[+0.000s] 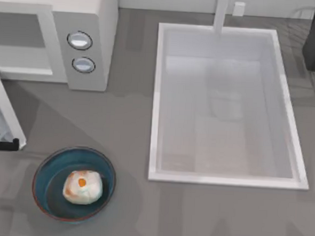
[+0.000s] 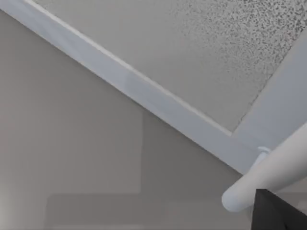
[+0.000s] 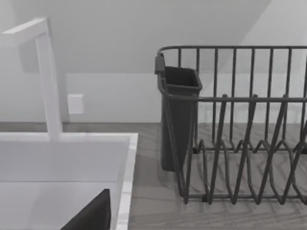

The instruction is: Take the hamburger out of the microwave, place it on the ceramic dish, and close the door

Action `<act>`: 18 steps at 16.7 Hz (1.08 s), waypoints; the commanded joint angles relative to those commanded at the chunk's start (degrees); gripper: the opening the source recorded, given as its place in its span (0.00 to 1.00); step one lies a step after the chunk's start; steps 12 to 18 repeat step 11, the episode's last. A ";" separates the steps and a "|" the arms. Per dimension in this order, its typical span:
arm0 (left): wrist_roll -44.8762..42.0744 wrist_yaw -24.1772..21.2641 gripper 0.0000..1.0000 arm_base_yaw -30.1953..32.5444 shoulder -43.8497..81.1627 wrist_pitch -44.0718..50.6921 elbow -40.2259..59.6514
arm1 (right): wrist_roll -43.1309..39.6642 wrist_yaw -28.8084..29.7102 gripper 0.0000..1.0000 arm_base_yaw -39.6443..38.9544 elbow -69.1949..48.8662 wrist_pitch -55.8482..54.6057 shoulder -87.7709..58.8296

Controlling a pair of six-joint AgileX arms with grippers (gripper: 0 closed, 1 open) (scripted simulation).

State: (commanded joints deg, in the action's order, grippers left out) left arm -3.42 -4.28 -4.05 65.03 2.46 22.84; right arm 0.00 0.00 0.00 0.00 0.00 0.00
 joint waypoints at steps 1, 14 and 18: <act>0.09 0.10 0.00 0.18 2.59 -1.00 1.55 | 0.00 0.00 1.00 0.00 0.00 0.00 0.00; 1.05 1.18 0.00 1.94 24.80 -9.94 14.23 | 0.00 0.00 1.00 0.00 0.00 0.00 0.00; 1.05 1.18 0.00 1.94 24.80 -9.94 14.23 | 0.00 0.00 1.00 0.00 0.00 0.00 0.00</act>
